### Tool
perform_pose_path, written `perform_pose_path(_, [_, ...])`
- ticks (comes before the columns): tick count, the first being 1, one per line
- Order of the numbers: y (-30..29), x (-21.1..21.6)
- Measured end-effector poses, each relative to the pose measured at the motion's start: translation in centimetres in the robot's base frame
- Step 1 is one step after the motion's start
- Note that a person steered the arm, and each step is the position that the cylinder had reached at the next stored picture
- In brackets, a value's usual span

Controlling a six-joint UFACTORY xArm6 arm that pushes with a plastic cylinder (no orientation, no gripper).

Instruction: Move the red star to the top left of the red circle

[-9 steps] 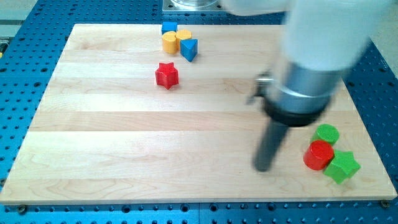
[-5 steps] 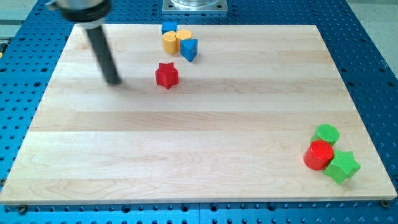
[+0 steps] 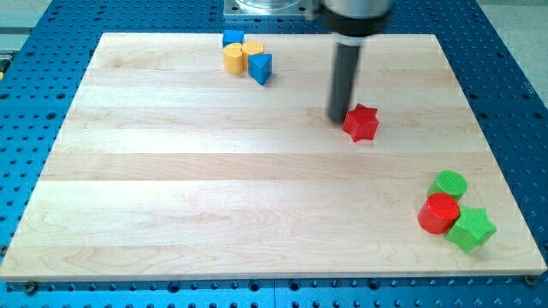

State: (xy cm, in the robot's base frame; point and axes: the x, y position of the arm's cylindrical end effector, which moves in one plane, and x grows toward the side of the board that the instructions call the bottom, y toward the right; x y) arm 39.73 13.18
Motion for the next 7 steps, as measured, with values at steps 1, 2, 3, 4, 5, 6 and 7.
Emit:
perform_pose_path(1, [1.4,5.3])
perform_pose_path(2, [0.3,6.4])
perform_pose_path(3, [0.3,2.1])
perform_pose_path(4, [3.7,3.2])
perform_pose_path(5, [1.6,7.6])
perform_pose_path(6, [-0.2,10.3])
perform_pose_path(7, [-0.2,10.5])
